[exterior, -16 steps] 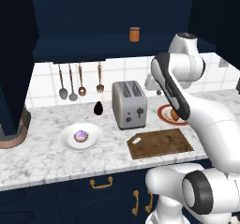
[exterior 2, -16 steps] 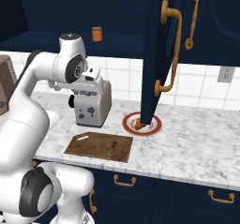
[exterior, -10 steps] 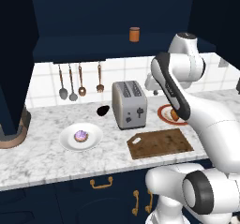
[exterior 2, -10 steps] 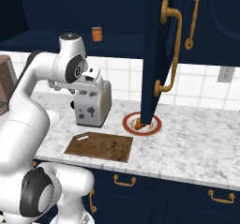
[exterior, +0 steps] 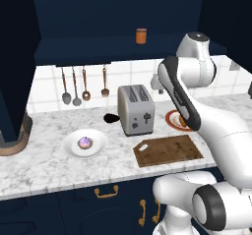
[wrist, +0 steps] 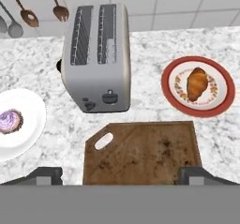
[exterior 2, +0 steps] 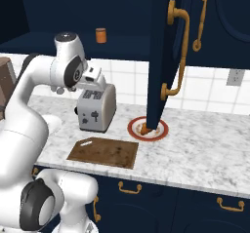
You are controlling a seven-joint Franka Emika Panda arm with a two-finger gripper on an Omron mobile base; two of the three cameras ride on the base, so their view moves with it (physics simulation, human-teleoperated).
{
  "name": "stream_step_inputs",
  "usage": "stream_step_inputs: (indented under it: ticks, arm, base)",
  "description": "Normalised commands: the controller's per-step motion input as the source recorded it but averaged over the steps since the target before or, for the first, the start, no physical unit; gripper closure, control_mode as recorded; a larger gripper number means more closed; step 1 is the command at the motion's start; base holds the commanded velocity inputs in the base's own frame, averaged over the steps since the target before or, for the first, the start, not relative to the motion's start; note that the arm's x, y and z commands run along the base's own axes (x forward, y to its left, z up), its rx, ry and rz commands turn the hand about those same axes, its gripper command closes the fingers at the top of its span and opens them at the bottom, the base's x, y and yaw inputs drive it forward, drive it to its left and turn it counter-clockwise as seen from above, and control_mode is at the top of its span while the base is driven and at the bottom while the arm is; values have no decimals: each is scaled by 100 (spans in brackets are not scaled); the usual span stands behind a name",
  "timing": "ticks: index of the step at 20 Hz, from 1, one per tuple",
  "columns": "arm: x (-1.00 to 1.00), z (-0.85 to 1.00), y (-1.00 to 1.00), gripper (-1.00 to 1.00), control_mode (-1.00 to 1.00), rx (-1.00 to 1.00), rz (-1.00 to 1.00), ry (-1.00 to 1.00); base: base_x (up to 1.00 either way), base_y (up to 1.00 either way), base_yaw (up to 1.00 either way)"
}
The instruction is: From the different types of pastries on the counter, select a croissant and place it on the cutting board. Then retrieve a jar of jam from the cabinet and place it alongside the croissant on the cutting board.
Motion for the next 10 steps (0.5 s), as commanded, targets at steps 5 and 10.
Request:
stream_step_inputs:
  ticks: [5,10]
  arm:
    - [24,50,37,-100,-100,-2,-4,-15]
    - [36,54,18,-100,-100,-3,0,-18]
  base:
    - [0,0,0]
    - [0,0,0]
